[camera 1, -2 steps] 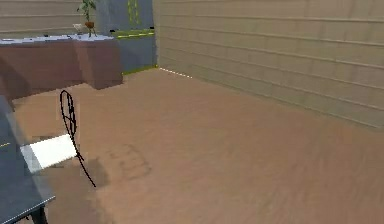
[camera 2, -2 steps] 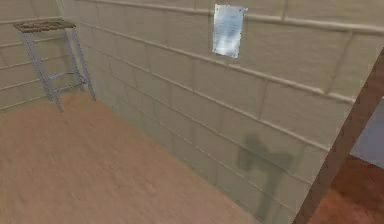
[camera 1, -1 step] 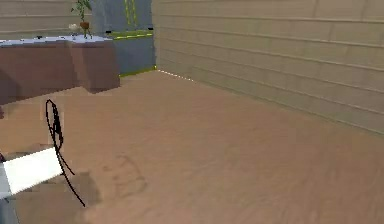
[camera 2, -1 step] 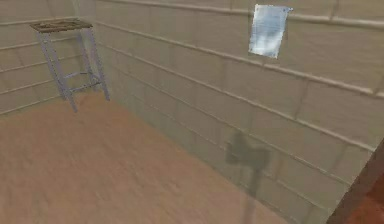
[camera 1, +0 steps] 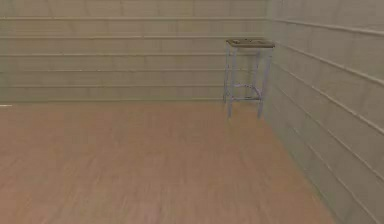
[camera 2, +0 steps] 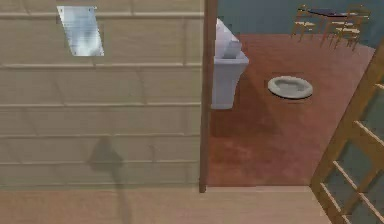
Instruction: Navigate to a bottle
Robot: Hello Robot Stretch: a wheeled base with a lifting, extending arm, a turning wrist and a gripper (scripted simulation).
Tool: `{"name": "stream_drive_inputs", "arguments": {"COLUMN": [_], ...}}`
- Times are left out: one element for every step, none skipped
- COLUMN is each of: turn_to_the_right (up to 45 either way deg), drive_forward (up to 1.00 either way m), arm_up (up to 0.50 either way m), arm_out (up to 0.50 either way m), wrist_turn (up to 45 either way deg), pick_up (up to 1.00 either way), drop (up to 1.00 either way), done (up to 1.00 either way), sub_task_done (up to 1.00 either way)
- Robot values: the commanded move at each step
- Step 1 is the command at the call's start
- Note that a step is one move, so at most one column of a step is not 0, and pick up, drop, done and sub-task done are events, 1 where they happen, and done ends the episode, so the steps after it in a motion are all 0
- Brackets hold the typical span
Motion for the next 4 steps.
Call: {"name": "stream_drive_inputs", "arguments": {"turn_to_the_right": [42.0, 0.0, -45.0, -45.0], "drive_forward": [0.0, 0.2, 0.0, 0.0], "arm_up": [0.0, 0.0, 0.0, 0.0], "arm_out": [0.0, 0.0, 0.0, 0.0], "wrist_turn": [0.0, 0.0, 0.0, 0.0], "pick_up": [0.0, 0.0, 0.0, 0.0], "drop": [0.0, 0.0, 0.0, 0.0], "done": [0.0, 0.0, 0.0, 0.0], "sub_task_done": [0.0, 0.0, 0.0, 0.0]}}
